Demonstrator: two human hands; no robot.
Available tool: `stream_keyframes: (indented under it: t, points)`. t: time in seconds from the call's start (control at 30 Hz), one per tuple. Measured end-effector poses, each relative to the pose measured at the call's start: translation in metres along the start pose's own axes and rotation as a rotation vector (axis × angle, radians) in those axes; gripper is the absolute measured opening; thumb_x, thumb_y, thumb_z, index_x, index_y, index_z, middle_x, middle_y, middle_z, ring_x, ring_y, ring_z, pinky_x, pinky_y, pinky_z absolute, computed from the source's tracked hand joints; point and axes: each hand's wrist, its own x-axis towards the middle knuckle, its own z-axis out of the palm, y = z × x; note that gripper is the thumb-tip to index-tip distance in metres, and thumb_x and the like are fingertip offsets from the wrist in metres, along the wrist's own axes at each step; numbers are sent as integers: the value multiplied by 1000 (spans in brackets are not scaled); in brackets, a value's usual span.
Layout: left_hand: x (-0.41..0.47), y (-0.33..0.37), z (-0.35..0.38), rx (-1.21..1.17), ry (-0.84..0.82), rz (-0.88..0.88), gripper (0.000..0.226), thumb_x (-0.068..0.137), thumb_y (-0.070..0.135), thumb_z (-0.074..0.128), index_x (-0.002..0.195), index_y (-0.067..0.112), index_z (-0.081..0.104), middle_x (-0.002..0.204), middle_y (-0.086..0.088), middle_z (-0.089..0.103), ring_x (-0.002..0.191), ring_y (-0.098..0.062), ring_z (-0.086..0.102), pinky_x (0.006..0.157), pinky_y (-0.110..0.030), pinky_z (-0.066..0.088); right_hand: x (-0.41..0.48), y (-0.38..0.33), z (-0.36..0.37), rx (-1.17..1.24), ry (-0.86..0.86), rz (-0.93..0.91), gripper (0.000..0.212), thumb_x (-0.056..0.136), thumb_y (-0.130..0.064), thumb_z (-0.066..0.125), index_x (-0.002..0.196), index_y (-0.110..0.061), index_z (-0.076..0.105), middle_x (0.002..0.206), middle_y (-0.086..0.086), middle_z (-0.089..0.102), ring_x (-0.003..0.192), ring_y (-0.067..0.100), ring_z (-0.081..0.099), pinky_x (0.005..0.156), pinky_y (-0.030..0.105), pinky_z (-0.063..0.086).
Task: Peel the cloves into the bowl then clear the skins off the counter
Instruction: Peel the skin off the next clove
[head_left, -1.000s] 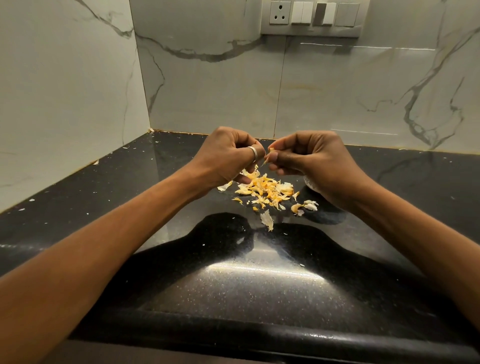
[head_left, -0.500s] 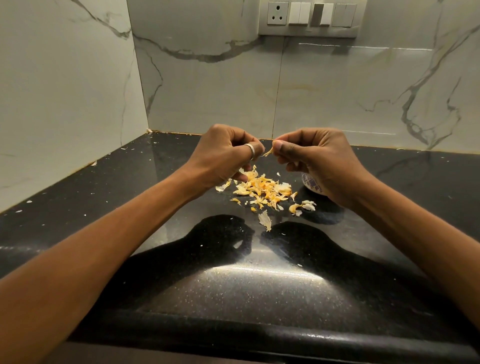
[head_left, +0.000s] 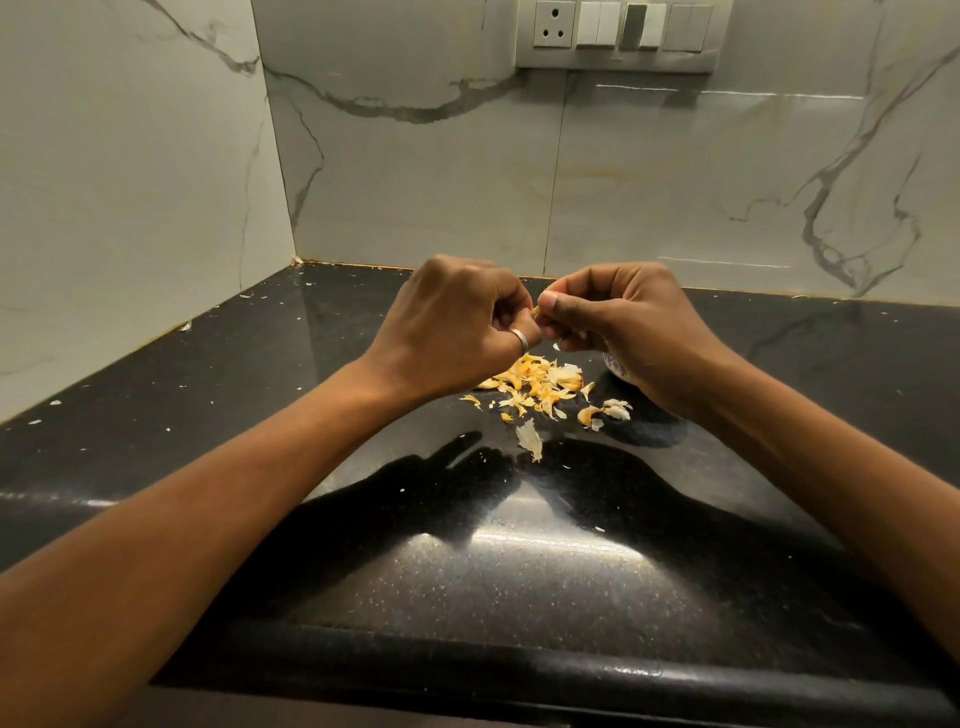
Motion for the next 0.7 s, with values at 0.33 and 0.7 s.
stream_keyframes:
  t: [0.33, 0.7]
  points:
    - [2, 4, -4, -552, -116, -505, 13, 91, 10, 69, 79, 4, 73, 76, -18, 70, 59, -19, 67, 58, -33, 60, 1, 2, -3, 9, -85, -11, 12, 95, -5, 60, 103, -2, 67, 88, 9, 70, 79, 13, 66, 70, 21, 54]
    - [4, 0, -3, -484, -127, -467, 10, 91, 12, 70, 88, 4, 75, 76, -9, 72, 64, -20, 70, 60, -38, 62, 1, 1, -4, 52, -29, 11, 12, 93, -8, 64, 101, -1, 69, 87, 12, 71, 76, 16, 66, 69, 23, 56]
